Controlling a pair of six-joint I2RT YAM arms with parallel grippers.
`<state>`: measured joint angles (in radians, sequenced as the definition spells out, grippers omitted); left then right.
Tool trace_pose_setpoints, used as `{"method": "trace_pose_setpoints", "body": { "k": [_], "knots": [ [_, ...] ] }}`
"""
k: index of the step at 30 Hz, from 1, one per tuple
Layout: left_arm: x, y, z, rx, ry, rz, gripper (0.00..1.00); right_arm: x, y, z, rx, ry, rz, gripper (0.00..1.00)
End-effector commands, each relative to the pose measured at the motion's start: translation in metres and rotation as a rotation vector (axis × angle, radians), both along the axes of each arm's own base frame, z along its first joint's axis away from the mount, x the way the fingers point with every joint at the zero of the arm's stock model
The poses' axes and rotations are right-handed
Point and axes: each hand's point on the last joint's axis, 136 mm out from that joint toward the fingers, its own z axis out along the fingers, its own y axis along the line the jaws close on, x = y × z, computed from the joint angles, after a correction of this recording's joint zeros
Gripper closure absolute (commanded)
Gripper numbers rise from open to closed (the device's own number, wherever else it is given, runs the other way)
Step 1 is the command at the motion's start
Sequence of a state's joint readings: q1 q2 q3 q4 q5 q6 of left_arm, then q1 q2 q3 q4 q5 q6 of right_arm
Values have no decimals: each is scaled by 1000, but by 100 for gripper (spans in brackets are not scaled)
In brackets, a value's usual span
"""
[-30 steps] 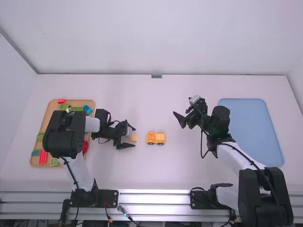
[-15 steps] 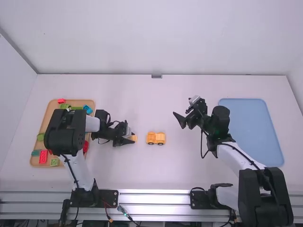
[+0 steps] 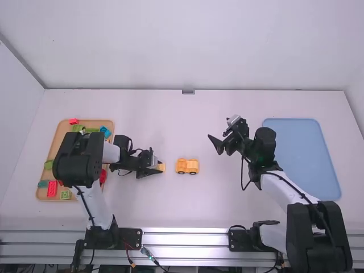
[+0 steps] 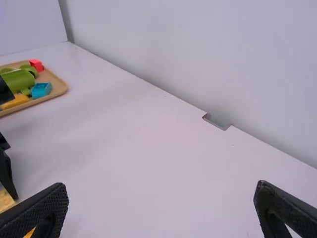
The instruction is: Assemble lego blocks to make yellow taxi
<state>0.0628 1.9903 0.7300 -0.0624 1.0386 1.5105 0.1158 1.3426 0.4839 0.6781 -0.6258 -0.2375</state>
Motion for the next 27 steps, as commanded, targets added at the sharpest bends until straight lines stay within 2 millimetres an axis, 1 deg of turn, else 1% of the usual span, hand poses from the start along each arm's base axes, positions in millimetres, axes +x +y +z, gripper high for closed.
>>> {"method": "trace_pose_setpoints", "body": {
  "k": [1, 2, 4, 5, 7, 9, 11, 14, 15, 18, 19, 22, 24, 25, 27],
  "knots": [
    [-5, 3, -6, 8, 32, 12, 65, -4, 5, -4, 0, 10, 20, 1],
    [-5, 3, -6, 9, 32, 13, 66, -5, 6, -5, -1, 12, 23, 1],
    [-3, 3, -5, 8, 27, 12, 74, -5, 7, -5, 0, 12, 27, 1],
    [-3, 3, -5, 8, 27, 13, 81, -5, 6, -5, -1, 11, 23, 1],
    [-2, 3, -4, 4, 23, 12, 81, -4, 4, -5, 0, 13, 18, 1],
    [-1, 2, -2, -5, 23, 11, 76, -3, 2, -6, -2, 17, 10, 1],
    [0, 0, 3, -35, 19, 6, 77, -2, -2, -8, -4, 26, -2, 1],
    [1, -4, 12, -85, 14, -1, 82, -3, -7, -21, -62, 32, 6, 1],
    [1, -5, 15, -95, 15, -3, 86, -3, -8, -27, -85, 32, 12, 1],
    [3, -5, 18, -98, 18, -7, 87, -3, -8, -44, -104, 70, 20, 1],
    [4, -5, 19, -99, 21, -6, 89, -3, -8, -47, -100, 80, 24, 1],
    [6, -5, 29, -104, 45, -7, 97, -15, 12, -60, -69, 100, 155, 1],
    [6, -5, 33, -104, 45, -6, 96, -19, 17, -64, -77, 89, 197, 1],
    [8, -5, 38, -106, 42, -2, 91, -21, 21, -70, -100, 68, 226, 1],
    [9, -6, 43, -104, 21, -6, 87, -21, 25, -82, -155, 39, 251, 1]
  ]
}}
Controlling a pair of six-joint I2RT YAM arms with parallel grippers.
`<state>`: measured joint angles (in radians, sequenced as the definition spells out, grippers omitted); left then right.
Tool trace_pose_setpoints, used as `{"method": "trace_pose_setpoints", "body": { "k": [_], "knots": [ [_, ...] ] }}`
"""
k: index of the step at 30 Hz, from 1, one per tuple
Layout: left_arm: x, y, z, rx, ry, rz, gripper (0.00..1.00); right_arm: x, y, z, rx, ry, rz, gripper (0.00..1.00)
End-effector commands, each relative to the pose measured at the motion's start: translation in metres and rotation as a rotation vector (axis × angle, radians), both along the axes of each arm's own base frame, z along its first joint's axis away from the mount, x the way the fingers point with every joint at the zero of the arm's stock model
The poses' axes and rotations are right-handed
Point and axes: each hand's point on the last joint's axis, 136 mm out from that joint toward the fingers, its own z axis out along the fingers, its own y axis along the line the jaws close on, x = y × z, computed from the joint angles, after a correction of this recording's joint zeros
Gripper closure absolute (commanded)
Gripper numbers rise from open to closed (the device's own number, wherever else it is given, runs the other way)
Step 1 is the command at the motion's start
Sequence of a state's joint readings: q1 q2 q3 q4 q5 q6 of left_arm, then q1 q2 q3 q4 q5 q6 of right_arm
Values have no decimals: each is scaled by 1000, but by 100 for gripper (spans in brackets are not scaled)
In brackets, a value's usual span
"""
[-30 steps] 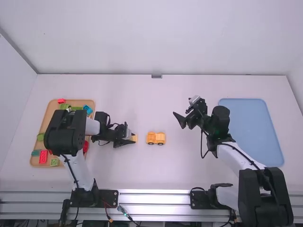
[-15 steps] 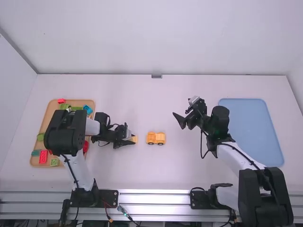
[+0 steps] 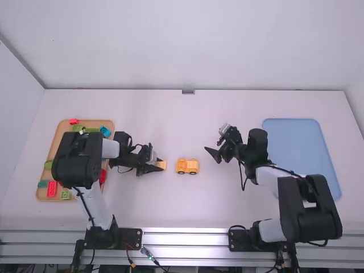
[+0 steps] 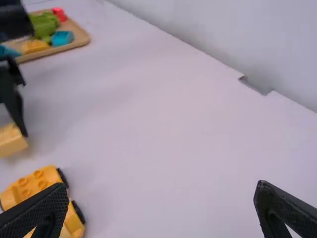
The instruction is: Assemble lego blocks to make yellow taxi
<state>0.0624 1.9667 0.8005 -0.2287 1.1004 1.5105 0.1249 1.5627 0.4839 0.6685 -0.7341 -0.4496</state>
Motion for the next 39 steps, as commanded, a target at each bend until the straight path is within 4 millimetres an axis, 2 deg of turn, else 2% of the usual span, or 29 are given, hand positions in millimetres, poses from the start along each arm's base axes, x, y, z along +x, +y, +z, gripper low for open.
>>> {"method": "trace_pose_setpoints", "body": {
  "k": [1, 3, 4, 8, 12, 16, 20, 27, 34, 39],
  "knots": [
    [7, -4, 24, -37, -57, -5, 86, -12, 13, -18, -80, -72, 117, 1],
    [8, -7, 30, -40, -55, 0, 91, -15, 18, -27, -120, -101, 158, 1],
    [10, -10, 33, -32, -58, 1, 98, -20, 25, -34, -143, -119, 196, 1],
    [14, -21, 35, -1, -56, 1, 98, -28, 37, -46, -152, -117, 251, 1],
    [7, -41, 35, 4, -73, -60, 98, -28, 43, -55, -132, -41, 260, 1],
    [11, -56, 39, 0, -98, -75, 98, -45, 55, -67, -102, 15, 379, 1],
    [25, -60, 33, 83, -51, 16, 98, -53, 60, -79, -115, 19, 441, 1],
    [19, -69, 31, 100, -28, 5, 98, -65, 73, -92, -134, -11, 511, 1],
    [18, -74, 31, 93, -10, 7, 98, -58, 85, -104, -107, -7, 511, 1],
    [10, -83, 40, 25, -27, -55, 98, -57, 89, -105, -57, 21, 549, 0]
  ]
}}
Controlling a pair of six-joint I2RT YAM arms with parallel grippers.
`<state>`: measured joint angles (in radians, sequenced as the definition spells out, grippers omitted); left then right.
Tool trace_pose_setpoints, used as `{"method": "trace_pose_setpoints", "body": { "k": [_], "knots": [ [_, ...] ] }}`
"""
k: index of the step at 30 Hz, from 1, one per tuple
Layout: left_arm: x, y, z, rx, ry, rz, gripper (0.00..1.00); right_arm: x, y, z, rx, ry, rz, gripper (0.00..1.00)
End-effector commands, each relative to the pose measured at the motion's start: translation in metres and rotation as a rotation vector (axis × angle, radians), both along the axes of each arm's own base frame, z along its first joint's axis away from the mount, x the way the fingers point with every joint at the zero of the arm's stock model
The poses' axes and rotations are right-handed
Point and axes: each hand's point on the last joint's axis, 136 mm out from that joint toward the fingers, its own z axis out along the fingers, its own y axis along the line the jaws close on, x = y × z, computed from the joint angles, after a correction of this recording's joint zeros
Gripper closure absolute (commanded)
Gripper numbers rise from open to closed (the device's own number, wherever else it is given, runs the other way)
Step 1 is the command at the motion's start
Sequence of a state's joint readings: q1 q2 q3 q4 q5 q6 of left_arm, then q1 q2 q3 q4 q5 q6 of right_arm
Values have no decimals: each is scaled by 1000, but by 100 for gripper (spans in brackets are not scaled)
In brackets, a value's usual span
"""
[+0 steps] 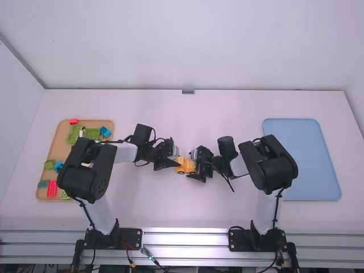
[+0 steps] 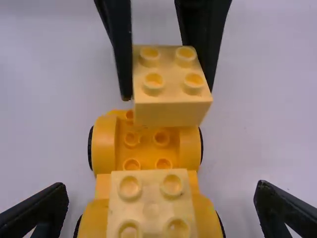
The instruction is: Assemble lego blocks to make yellow taxi
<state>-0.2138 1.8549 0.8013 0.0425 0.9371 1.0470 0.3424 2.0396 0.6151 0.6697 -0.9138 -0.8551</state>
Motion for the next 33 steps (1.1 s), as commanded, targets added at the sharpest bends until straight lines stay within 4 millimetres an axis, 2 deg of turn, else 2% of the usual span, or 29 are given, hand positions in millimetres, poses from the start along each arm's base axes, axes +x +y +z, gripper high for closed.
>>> {"method": "trace_pose_setpoints", "body": {
  "k": [1, 5, 7, 9, 18, 20, 25, 26, 28, 33],
  "knots": [
    [-5, -10, 18, -67, -31, -56, 98, 3, 4, 5, 45, 17, 25, 0],
    [-6, -11, 11, -57, -18, -55, 98, 2, 6, 5, 40, 14, 30, 9],
    [-6, -11, 9, -57, -15, -57, 98, 2, 5, 5, 40, 19, 25, 32],
    [-5, -10, 8, -57, -17, -55, 98, 2, 6, 4, 39, 20, 26, 35],
    [-5, -14, -1, -66, -13, -66, 98, 3, 0, -6, -16, 30, 2, 34],
    [-6, -14, -7, -63, 4, -66, 98, 3, 0, -7, -18, 29, 0, 13],
    [-7, -14, -8, -63, 12, -66, 98, 6, -3, -11, -45, 28, -21, 13],
    [-7, -14, -8, -62, 9, -66, 98, 5, -3, -12, -50, 31, -23, 16],
    [-9, -18, -8, -61, 2, -79, 98, 6, -4, -13, -57, 27, -22, 33],
    [-10, -24, -9, -51, -17, -95, 98, 3, -5, -15, -66, 17, -6, 48]
  ]
}}
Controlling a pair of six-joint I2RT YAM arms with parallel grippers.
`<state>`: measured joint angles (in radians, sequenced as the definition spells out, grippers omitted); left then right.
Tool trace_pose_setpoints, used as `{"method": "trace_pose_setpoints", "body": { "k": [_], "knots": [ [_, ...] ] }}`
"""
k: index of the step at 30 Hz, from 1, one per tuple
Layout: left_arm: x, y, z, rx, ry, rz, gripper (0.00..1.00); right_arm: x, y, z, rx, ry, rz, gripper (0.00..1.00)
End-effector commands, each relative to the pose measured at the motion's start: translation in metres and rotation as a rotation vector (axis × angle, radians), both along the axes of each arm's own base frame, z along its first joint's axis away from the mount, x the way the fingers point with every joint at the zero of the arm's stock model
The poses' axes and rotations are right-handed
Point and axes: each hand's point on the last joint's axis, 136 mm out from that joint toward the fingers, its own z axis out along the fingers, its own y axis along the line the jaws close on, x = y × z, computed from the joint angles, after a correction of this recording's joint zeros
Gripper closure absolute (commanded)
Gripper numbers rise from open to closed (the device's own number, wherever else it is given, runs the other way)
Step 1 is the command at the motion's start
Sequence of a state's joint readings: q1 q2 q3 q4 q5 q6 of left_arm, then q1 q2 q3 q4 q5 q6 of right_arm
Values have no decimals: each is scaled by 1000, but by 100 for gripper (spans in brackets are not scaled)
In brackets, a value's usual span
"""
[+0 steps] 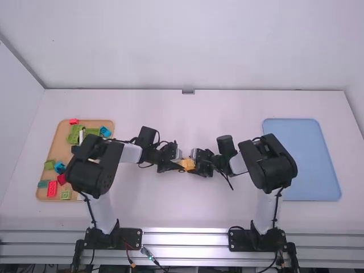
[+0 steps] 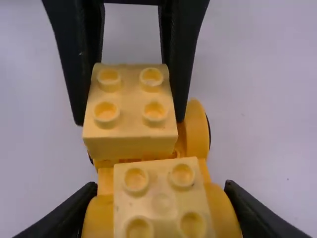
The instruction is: Assemble lego blocks to make yellow taxi
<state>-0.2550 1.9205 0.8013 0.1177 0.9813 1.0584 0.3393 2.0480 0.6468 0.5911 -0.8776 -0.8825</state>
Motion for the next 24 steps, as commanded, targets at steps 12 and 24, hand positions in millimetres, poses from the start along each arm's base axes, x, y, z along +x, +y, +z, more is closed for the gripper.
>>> {"method": "trace_pose_setpoints", "body": {
  "k": [12, 24],
  "knots": [
    [2, -11, -5, 41, -54, -22, 98, -6, -3, -10, -34, 0, 29, 53],
    [5, -7, -12, 86, -59, 2, 98, -6, -2, -9, -33, -2, 29, 54]
  ]
}}
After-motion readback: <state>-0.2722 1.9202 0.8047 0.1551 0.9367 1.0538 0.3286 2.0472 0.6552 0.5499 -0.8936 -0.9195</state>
